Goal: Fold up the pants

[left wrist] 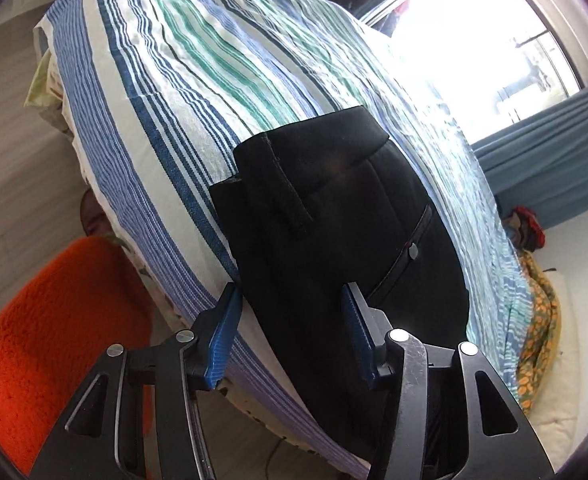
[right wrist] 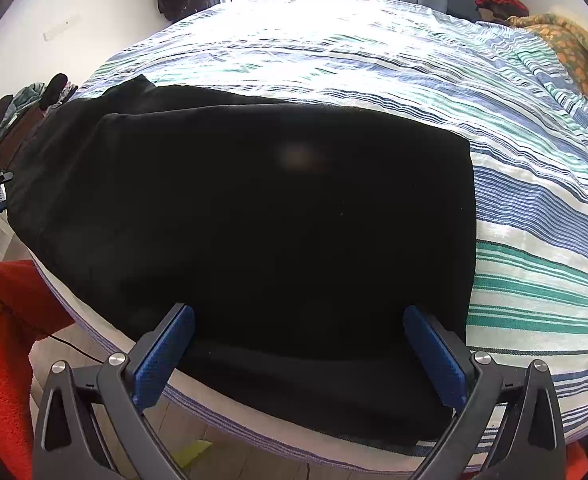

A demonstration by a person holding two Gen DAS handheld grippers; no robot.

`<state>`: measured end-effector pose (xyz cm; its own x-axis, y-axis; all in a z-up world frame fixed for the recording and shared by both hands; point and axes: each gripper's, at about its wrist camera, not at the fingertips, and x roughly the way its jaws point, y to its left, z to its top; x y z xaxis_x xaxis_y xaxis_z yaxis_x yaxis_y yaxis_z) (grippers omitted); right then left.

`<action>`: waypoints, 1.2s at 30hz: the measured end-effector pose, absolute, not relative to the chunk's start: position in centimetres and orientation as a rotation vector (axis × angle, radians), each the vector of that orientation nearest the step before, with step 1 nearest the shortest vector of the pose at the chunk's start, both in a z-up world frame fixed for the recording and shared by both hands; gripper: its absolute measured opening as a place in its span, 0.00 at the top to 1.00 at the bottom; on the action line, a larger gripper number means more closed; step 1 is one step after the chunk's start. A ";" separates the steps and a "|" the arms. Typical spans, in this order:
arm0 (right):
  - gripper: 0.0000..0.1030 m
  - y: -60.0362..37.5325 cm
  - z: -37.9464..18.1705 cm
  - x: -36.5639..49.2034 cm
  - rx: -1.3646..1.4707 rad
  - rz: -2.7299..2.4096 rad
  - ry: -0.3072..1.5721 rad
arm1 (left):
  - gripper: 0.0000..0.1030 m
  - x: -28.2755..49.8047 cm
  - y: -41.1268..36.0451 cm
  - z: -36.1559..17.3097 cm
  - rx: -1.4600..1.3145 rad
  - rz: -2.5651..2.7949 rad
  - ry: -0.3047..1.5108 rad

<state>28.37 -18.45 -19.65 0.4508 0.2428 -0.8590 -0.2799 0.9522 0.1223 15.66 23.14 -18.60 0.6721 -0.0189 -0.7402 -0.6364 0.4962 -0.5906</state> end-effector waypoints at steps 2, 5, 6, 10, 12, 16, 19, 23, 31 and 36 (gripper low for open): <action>0.00 -18.4 -19.7 28.4 -0.039 0.323 1.053 | 0.49 15.9 23.4 -18.4 -0.986 0.411 0.747; 0.00 -18.4 -19.6 28.3 -0.038 0.323 1.051 | 0.51 16.3 23.9 -18.4 -1.003 0.397 0.713; 0.00 -18.4 -19.7 28.3 -0.038 0.323 1.050 | 0.53 16.3 24.1 -18.7 -1.015 0.400 0.710; 0.00 -18.5 -19.7 28.3 -0.039 0.323 1.050 | 0.51 16.5 25.0 -20.0 -1.086 0.393 0.718; 0.00 -18.5 -19.6 28.3 -0.038 0.323 1.050 | 0.55 16.6 24.8 -19.5 -1.077 0.406 0.712; 0.00 -18.5 -19.6 28.3 -0.038 0.325 1.048 | 0.83 16.0 24.4 -17.6 -1.038 0.418 0.698; 0.00 -18.5 -19.6 28.3 -0.038 0.328 1.048 | 0.86 16.0 23.2 -14.6 -0.947 0.406 0.683; 0.00 -18.5 -19.6 28.3 -0.036 0.330 1.043 | 0.87 16.4 16.9 -7.3 -0.624 0.347 0.657; 0.00 -18.6 -18.4 28.2 -0.006 0.311 1.023 | 0.87 20.6 -3.1 -0.2 -0.166 -0.023 0.651; 0.01 -22.0 -14.3 27.6 0.185 0.290 0.912 | 0.64 25.1 -14.4 -6.6 -0.018 -0.185 0.830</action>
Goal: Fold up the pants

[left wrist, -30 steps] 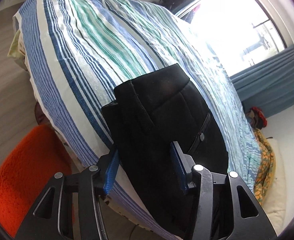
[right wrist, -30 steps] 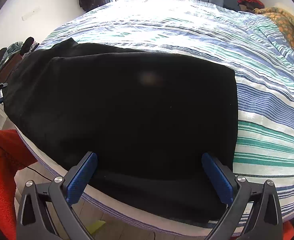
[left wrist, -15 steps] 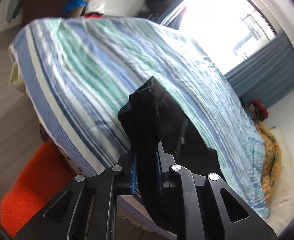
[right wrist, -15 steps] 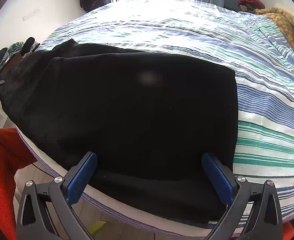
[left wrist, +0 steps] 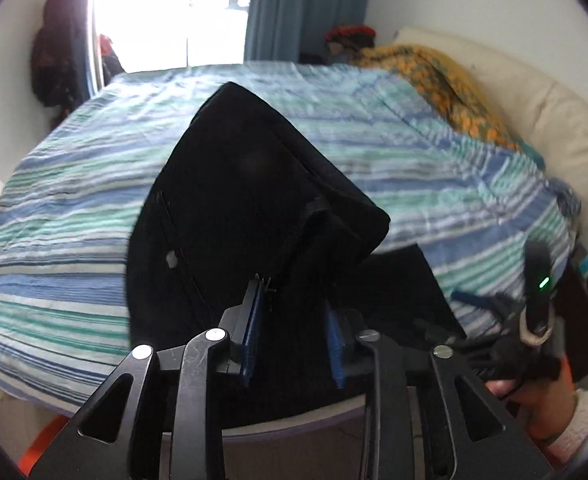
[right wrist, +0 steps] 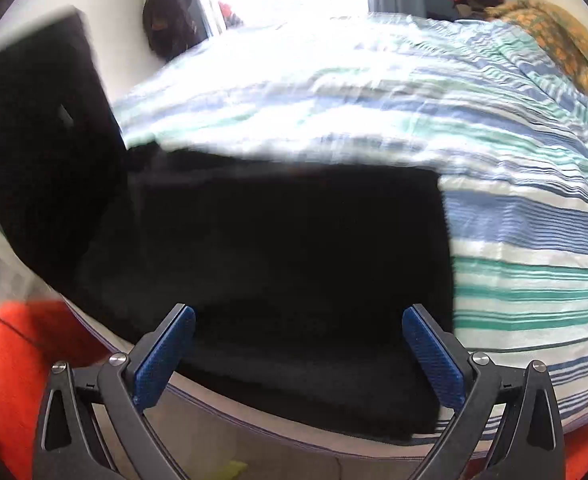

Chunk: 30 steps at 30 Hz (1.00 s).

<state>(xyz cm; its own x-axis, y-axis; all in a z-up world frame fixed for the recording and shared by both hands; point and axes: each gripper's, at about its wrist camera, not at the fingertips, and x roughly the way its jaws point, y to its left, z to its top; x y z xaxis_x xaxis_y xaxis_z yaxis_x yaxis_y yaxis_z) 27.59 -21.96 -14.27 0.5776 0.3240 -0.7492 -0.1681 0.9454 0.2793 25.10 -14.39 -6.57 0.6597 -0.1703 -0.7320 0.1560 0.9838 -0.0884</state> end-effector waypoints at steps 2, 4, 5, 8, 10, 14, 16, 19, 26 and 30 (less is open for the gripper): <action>0.01 -23.9 -12.8 27.0 0.209 0.240 0.851 | 0.64 26.0 -16.5 -9.3 0.041 -0.208 0.904; 0.01 -26.0 -12.0 26.2 0.233 0.195 0.811 | 0.64 25.7 -17.0 -10.3 0.056 -0.198 0.941; 0.01 -26.9 -11.8 25.7 0.250 0.177 0.797 | 0.60 25.2 -16.4 -10.1 0.031 -0.216 0.936; 0.01 -29.2 -11.6 24.8 0.327 0.170 0.763 | 0.43 23.7 -13.1 -7.6 -0.021 -0.191 0.868; 0.01 -29.7 -11.5 25.0 0.411 0.234 0.749 | 0.42 23.2 -9.3 -6.2 -0.059 -0.108 0.823; 0.06 -28.4 -12.8 28.5 0.702 0.541 0.825 | 0.60 23.0 -3.2 -7.8 -0.113 0.057 0.835; 0.12 -26.6 -14.0 31.2 0.802 0.664 0.919 | 0.76 23.3 -2.0 -10.2 -0.124 0.082 0.882; 0.23 -23.7 -14.8 34.4 0.730 0.750 1.007 | 0.86 24.2 -2.6 -13.3 -0.146 0.028 0.953; 0.36 -17.9 -16.2 37.7 0.401 0.845 1.131 | 0.87 25.2 -3.7 -14.0 -0.135 -0.008 0.958; 0.35 -15.9 -16.4 36.8 0.174 0.880 1.163 | 0.87 25.2 -3.6 -14.1 -0.145 -0.013 0.962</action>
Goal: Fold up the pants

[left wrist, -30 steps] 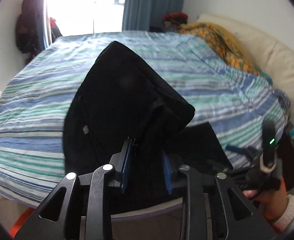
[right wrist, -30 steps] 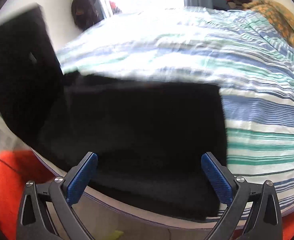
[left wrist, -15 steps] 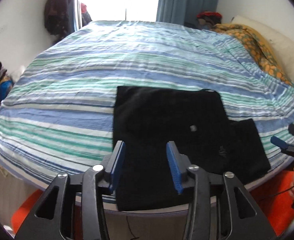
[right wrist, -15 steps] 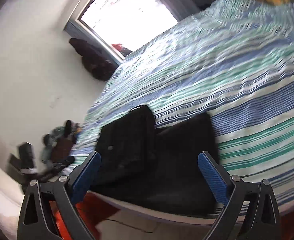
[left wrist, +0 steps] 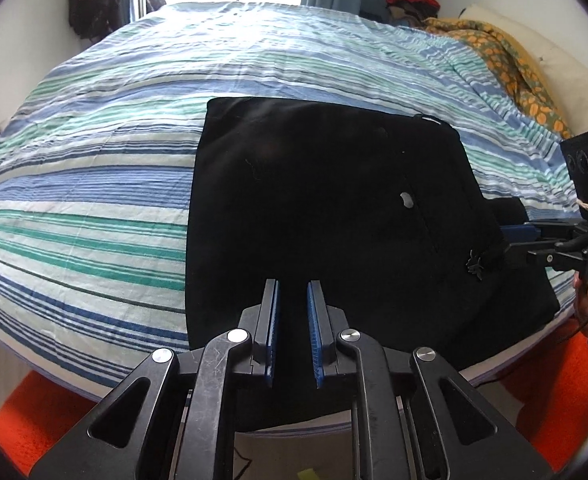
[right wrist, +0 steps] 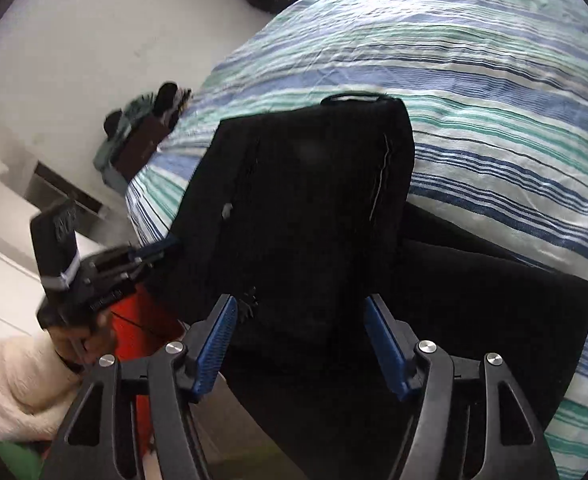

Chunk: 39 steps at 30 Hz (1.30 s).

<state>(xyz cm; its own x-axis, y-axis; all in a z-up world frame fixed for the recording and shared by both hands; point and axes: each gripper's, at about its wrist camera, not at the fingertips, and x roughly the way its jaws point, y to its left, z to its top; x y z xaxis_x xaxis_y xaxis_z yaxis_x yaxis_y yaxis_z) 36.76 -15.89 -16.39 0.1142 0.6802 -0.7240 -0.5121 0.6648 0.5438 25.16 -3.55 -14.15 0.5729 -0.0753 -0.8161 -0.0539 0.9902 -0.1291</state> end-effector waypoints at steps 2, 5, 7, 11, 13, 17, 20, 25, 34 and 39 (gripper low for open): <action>0.36 -16.2 -16.0 36.6 0.159 0.934 1.156 | 0.87 25.3 -3.6 -14.3 -0.153 -0.010 0.963; 0.40 -15.8 -15.5 37.1 0.097 0.972 1.164 | 0.87 25.2 -3.4 -14.6 -0.163 -0.008 0.964; 0.40 -14.7 -15.8 37.6 0.011 0.947 1.186 | 0.87 25.3 -3.5 -14.6 -0.162 -0.006 0.966; 0.37 -12.9 -16.6 38.3 -0.072 0.959 1.248 | 0.87 25.3 -3.6 -14.7 -0.153 -0.004 0.963; 0.37 -13.0 -16.2 38.1 -0.045 1.006 1.256 | 0.87 25.2 -3.5 -14.8 -0.154 0.002 0.964; 0.44 -13.2 -16.7 38.6 0.006 1.020 1.305 | 0.87 25.4 -3.6 -15.0 -0.159 0.008 0.966; 0.56 -12.9 -16.8 38.5 -0.008 0.941 1.286 | 0.87 25.6 -3.8 -14.9 -0.150 0.016 0.965; 0.74 -12.3 -13.2 36.8 -0.030 0.888 1.189 | 0.84 24.2 -2.2 -12.5 -0.215 0.049 0.911; 0.78 -22.4 -6.5 33.5 0.313 0.872 1.082 | 0.75 21.9 0.0 -9.6 -0.303 0.080 0.801; 0.78 -27.7 -11.1 30.9 0.452 0.744 1.152 | 0.75 22.1 -2.1 -10.1 -0.252 0.023 0.821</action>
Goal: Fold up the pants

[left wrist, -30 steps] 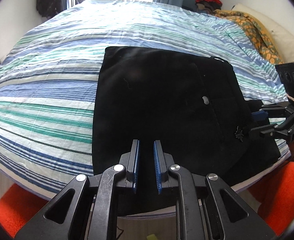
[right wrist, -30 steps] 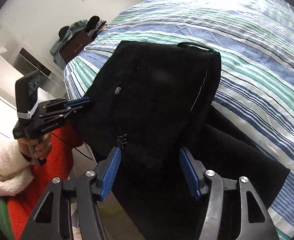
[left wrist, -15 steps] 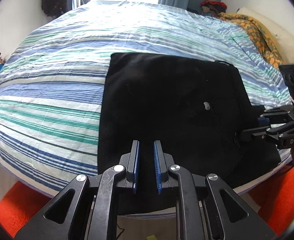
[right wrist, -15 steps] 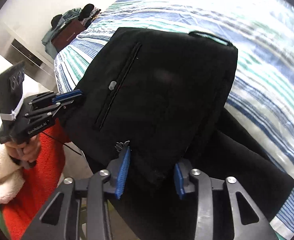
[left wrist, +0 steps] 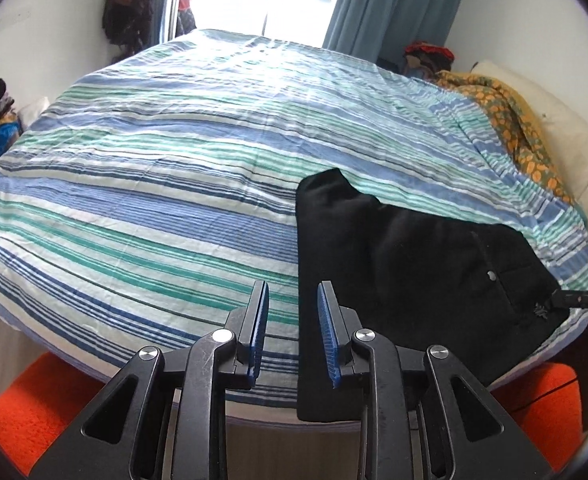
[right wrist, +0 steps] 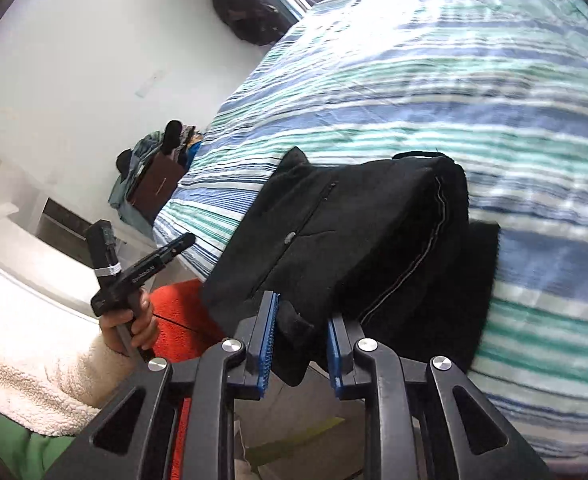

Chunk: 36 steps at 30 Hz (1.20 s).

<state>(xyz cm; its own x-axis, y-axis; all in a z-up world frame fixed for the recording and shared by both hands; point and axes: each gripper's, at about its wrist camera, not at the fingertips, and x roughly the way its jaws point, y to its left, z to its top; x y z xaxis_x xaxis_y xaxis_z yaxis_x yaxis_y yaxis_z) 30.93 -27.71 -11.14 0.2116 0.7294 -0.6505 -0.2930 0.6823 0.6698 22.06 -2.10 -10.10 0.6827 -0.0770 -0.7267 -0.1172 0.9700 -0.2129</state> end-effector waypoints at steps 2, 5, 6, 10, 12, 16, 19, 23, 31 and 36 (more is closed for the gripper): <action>0.78 -29.0 -13.7 30.2 0.489 0.676 1.186 | 0.75 22.1 -3.5 -10.4 -0.216 -0.003 0.834; 0.78 -29.2 -17.0 30.1 0.521 0.621 1.223 | 0.75 22.3 -5.8 -11.1 -0.147 -0.032 0.862; 0.78 -29.3 -17.8 30.3 0.534 0.613 1.220 | 0.75 22.4 -6.3 -11.4 -0.127 -0.037 0.876; 0.72 -28.4 -17.1 30.7 0.466 0.574 1.215 | 0.75 23.2 -8.5 -13.2 -0.050 -0.048 0.955; 0.63 -28.4 -15.8 30.6 0.389 0.558 1.214 | 0.73 23.3 -9.3 -13.7 -0.006 -0.038 0.965; 0.63 -27.6 -10.5 30.7 0.149 0.464 1.085 | 0.69 23.2 -10.1 -13.4 0.036 -0.033 0.956; 0.63 -26.3 -7.4 31.7 0.090 0.471 0.964 | 0.66 23.2 -10.6 -13.5 0.058 -0.026 0.959; 0.63 -23.7 -8.2 34.4 0.031 0.471 0.920 | 0.65 23.1 -10.9 -13.5 0.088 -0.023 0.958; 0.63 -23.5 -13.6 34.9 -0.003 0.370 1.041 | 0.61 22.7 -10.4 -13.8 0.068 -0.031 0.970; 0.63 -23.3 -9.7 29.5 -0.022 0.410 0.959 | 0.60 22.8 -10.3 -13.4 0.028 -0.037 0.973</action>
<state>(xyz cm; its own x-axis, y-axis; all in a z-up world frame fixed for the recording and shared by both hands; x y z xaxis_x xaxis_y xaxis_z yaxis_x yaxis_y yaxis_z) 29.50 -23.31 -9.70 0.5036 0.3297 -0.7986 -0.3491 0.9232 0.1610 22.83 -10.29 -13.41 0.5619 -0.0193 -0.8270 0.0441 0.9990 0.0067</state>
